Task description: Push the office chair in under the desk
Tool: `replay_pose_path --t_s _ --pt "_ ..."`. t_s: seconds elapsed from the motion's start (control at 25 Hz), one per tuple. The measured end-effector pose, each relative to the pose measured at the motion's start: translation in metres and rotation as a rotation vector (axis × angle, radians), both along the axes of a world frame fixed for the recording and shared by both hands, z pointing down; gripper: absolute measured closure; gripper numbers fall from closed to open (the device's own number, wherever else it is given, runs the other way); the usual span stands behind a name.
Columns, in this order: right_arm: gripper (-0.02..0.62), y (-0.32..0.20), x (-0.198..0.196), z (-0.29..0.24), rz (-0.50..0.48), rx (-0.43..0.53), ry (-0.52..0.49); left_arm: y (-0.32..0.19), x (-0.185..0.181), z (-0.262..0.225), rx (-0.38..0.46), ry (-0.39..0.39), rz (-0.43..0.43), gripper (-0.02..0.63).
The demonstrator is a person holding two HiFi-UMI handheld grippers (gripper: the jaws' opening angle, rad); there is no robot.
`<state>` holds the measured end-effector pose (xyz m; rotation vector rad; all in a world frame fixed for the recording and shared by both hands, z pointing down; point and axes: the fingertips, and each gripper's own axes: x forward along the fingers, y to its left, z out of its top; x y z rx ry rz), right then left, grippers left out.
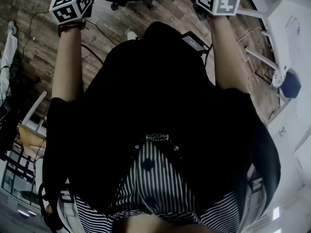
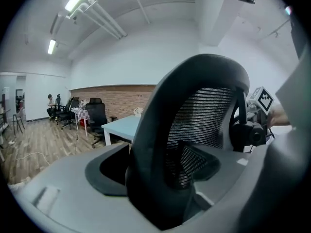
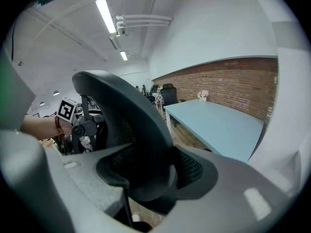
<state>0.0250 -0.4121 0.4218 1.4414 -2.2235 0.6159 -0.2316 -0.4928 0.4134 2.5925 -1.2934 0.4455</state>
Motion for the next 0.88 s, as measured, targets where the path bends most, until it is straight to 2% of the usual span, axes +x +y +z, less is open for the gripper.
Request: replay_pose_path --t_s 0.52,0.88 --pt "0.36 -0.105 0.01 -0.001 0.071 0.023 -0.023 -0.13 0.021 -0.003 -0.003 0.002 0.097 0.291" --pt "0.36 -0.171 0.017 0.001 0.036 0.005 -0.022 -0.211 0.032 0.0 0.023 0.014 0.107 0.291"
